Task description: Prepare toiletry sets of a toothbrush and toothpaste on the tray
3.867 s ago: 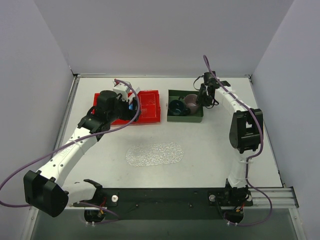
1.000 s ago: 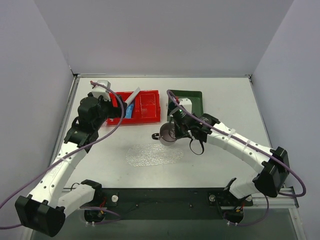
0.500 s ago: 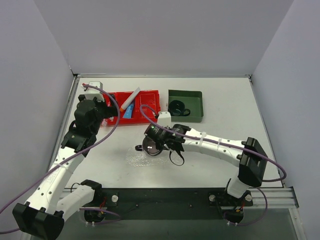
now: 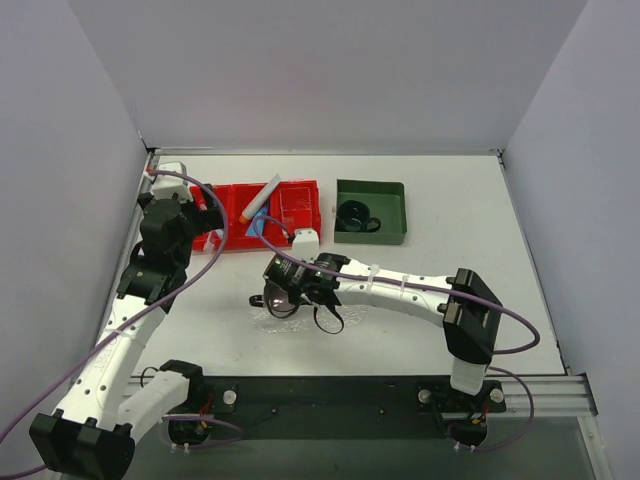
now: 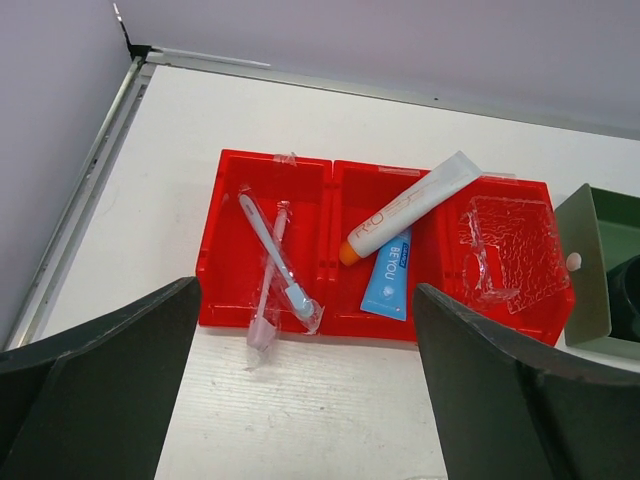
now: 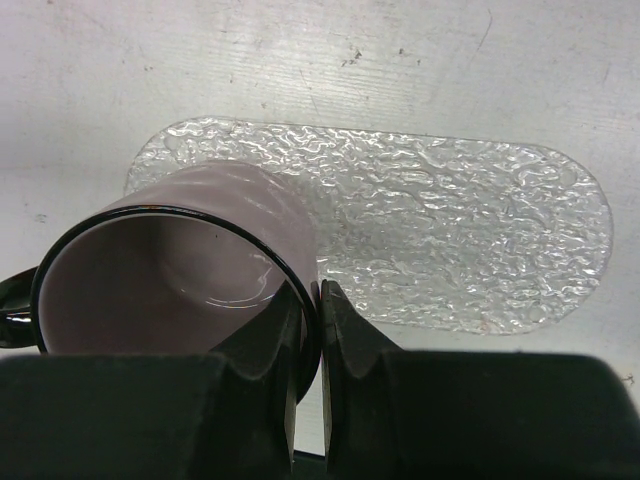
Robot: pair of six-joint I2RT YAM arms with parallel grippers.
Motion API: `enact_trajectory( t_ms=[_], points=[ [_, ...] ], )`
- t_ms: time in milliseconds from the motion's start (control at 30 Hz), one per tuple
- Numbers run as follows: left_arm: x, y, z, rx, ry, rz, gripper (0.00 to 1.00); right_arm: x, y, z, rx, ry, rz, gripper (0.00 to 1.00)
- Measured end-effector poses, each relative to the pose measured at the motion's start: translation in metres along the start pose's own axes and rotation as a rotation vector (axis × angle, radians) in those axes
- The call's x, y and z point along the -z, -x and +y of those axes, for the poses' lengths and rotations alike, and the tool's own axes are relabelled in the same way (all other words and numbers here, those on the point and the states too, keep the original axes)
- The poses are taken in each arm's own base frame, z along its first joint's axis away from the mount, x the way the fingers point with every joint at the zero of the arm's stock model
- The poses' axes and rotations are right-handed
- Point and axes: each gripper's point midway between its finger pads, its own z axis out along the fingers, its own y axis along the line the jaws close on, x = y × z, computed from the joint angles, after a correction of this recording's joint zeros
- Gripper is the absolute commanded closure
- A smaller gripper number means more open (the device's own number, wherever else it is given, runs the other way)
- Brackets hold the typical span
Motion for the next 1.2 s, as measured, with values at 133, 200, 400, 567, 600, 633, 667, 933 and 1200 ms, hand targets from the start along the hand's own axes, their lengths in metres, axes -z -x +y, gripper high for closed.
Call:
enact_trajectory(
  t_ms=[133, 200, 400, 567, 600, 633, 667, 933, 1200],
  points=[
    [0.001, 0.001, 0.005, -0.002, 0.025, -0.004, 0.03, -0.005, -0.003, 0.010, 0.002, 0.003, 0.006, 1.00],
    [0.001, 0.002, 0.007, -0.003, 0.032, -0.007, 0.03, -0.008, -0.004, 0.016, 0.002, 0.006, 0.009, 1.00],
    [0.001, 0.002, 0.007, -0.005, 0.034, -0.009, 0.03, -0.013, -0.008, 0.025, 0.002, 0.010, 0.014, 1.00],
    [0.001, 0.002, 0.007, -0.005, 0.034, -0.009, 0.03, -0.020, -0.011, 0.034, 0.006, 0.011, 0.021, 1.00],
    [0.002, 0.002, 0.007, -0.005, 0.034, -0.009, 0.03, -0.021, -0.013, 0.035, 0.009, 0.010, 0.025, 1.00],
    [0.002, 0.002, 0.007, -0.005, 0.033, -0.010, 0.03, -0.022, -0.014, 0.037, 0.011, 0.011, 0.028, 1.00],
    [0.002, 0.002, 0.007, -0.005, 0.033, -0.010, 0.03, -0.022, -0.015, 0.038, 0.013, 0.011, 0.029, 1.00],
    [0.002, 0.003, 0.007, -0.006, 0.033, -0.011, 0.03, -0.027, -0.015, 0.044, 0.008, 0.015, 0.034, 1.00],
    [0.002, 0.003, 0.007, -0.006, 0.031, -0.011, 0.02, -0.035, -0.020, 0.045, 0.011, 0.001, 0.047, 1.00]
  ],
)
